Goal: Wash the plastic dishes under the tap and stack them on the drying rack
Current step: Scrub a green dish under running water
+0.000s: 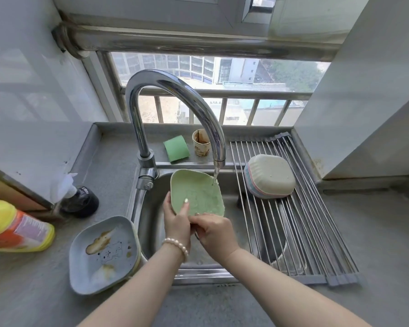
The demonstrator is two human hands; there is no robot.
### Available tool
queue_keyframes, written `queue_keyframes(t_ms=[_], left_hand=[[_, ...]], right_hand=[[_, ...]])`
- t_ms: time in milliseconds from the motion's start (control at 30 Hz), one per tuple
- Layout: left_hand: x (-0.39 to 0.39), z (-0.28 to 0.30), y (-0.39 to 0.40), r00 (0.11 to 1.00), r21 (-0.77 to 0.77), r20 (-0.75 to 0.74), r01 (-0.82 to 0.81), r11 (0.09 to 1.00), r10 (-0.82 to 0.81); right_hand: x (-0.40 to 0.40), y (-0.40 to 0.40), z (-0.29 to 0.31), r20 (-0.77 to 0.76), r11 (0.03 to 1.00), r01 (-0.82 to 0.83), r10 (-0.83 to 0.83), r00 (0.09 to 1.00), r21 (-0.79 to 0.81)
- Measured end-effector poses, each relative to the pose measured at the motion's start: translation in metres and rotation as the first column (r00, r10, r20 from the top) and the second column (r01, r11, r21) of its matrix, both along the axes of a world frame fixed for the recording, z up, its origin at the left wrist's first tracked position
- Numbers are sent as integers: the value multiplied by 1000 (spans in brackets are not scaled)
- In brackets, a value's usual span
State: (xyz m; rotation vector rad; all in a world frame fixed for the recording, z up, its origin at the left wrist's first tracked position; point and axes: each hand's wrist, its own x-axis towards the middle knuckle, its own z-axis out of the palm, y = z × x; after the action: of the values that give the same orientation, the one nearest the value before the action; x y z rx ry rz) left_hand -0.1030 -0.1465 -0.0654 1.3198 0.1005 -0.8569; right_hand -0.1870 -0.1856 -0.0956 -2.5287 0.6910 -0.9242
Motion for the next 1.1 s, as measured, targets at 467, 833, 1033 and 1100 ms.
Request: queue_keyframes(t_ms=[467, 833, 1033, 1100], left_hand=[[1, 5, 2, 992, -77, -97, 78, 994, -85], [19, 12, 2, 968, 33, 38, 246, 969, -248], [10, 3, 6, 923, -48, -156, 350, 936, -353], [11, 0, 7, 909, -90, -212, 348, 933, -359]], right_hand=[[2, -3, 12, -130, 994, -6, -8, 991, -108], [-19, -31, 32, -696, 992, -21, 104, 711, 127], [17, -27, 37, -769, 915, 232, 117, 629, 329], [24, -27, 38, -768, 897, 266, 116, 630, 354]])
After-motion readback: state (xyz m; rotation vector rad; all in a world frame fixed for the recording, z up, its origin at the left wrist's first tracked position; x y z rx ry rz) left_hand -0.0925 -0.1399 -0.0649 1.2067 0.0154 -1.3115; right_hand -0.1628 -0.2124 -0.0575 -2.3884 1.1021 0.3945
